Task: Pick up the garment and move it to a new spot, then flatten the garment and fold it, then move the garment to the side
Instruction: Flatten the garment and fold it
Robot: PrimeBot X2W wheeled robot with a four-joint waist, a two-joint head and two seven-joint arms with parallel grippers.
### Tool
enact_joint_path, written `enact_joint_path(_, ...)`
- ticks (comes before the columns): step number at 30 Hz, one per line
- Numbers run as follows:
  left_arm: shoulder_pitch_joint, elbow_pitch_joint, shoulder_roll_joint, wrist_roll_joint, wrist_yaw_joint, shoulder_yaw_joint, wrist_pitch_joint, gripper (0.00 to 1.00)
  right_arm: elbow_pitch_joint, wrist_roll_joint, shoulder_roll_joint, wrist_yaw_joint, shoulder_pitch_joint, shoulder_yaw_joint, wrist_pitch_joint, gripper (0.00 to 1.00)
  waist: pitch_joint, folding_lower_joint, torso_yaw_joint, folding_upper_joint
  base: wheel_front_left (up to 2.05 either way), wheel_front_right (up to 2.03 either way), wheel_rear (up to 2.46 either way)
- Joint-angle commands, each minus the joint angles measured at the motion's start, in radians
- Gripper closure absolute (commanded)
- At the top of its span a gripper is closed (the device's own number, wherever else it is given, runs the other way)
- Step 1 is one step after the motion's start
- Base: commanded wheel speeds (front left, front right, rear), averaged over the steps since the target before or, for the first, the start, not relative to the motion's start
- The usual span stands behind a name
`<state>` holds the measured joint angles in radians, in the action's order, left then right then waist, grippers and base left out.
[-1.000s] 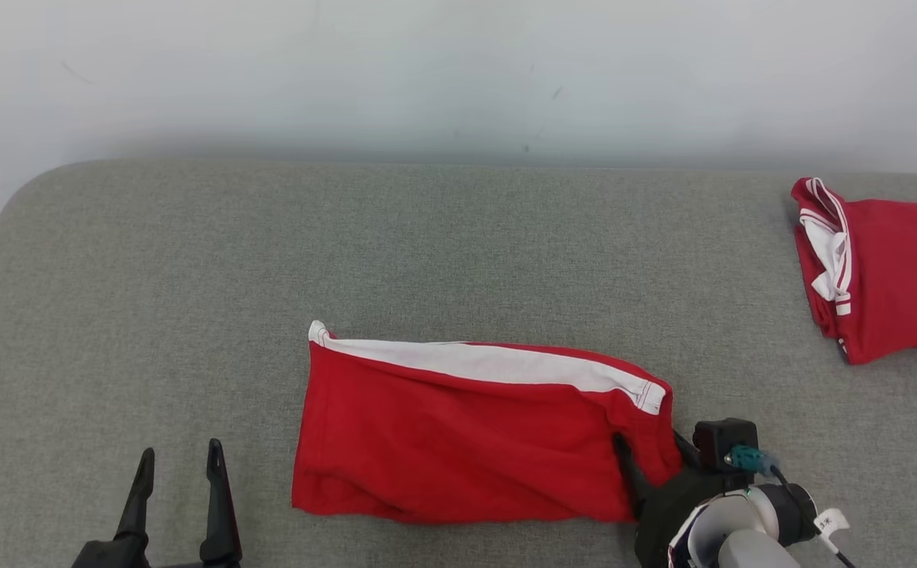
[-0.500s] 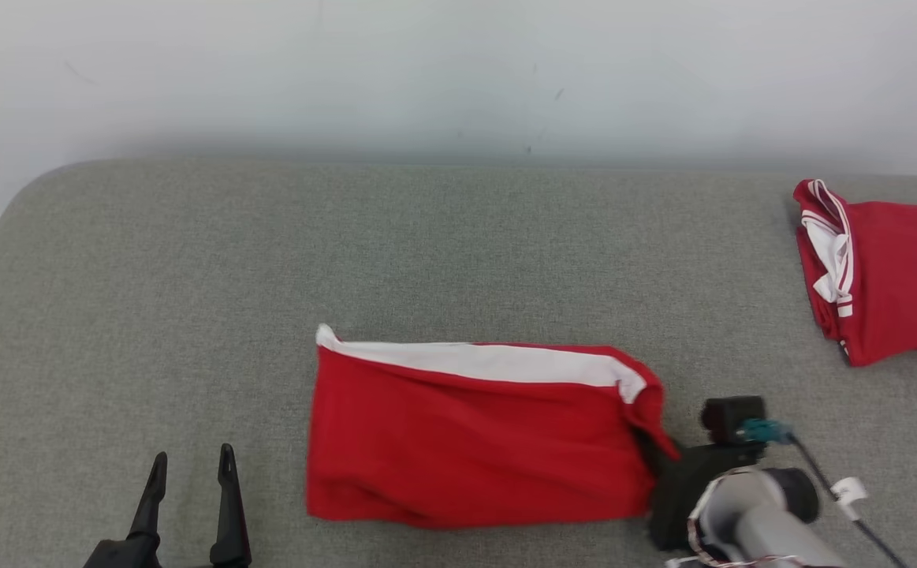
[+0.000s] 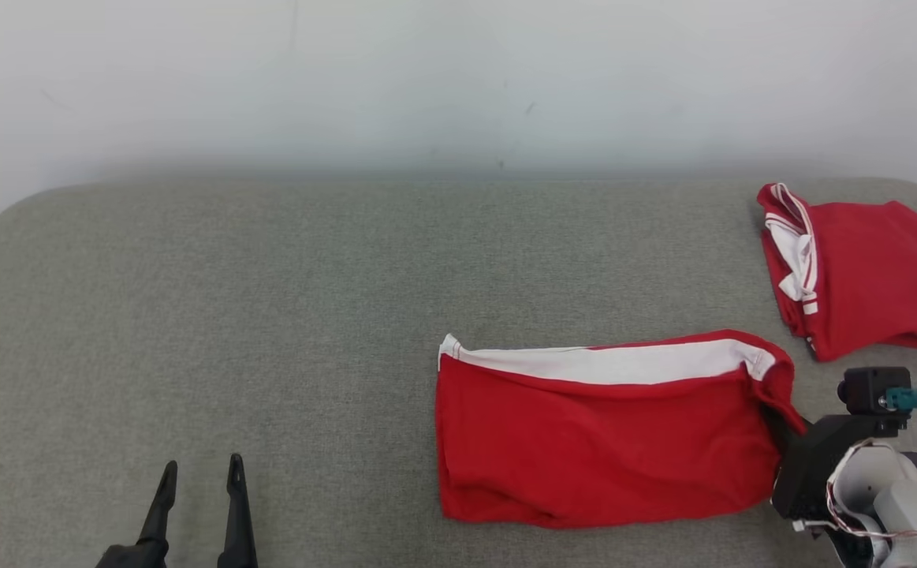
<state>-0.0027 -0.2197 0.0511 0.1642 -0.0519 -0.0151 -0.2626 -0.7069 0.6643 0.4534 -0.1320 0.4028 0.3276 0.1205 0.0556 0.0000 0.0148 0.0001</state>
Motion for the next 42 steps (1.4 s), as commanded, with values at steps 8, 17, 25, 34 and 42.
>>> enact_joint_path(8, 0.006, -0.008, -0.001, 0.001, 0.005, 0.015, -0.002, 0.00, 0.218, 0.230, -0.016, 0.002, -0.028, 0.003, 0.197, 1.00, -0.013, 0.0000, -0.031, -0.0001, 0.00, 0.00, 0.00)
enact_joint_path(17, -0.010, -0.024, -0.001, 0.011, 0.003, 0.033, -0.002, 0.00, 0.386, 0.410, -0.135, 0.002, -0.019, -0.051, 0.409, 1.00, -0.010, 0.0000, -0.017, -0.0001, 0.00, 0.00, 0.00)
enact_joint_path(25, -0.022, -0.037, -0.001, 0.022, 0.005, 0.055, -0.002, 0.00, 0.354, 0.357, -0.289, 0.002, 0.017, -0.077, 0.467, 1.00, -0.002, 0.0000, 0.014, -0.0001, 0.00, 0.00, 0.00)
enact_joint_path(34, -0.047, -0.052, -0.001, 0.037, 0.009, 0.089, -0.002, 0.00, 0.205, 0.203, -0.396, 0.002, 0.079, -0.092, 0.413, 1.00, 0.020, 0.0000, 0.057, -0.0001, 0.00, 0.00, 0.00)
enact_joint_path(42, -0.067, -0.063, -0.001, 0.050, 0.016, 0.120, -0.002, 0.00, 0.093, 0.196, -0.405, 0.002, 0.118, -0.034, 0.328, 1.00, 0.045, 0.0000, 0.090, -0.0001, 0.00, 0.00, 0.00)
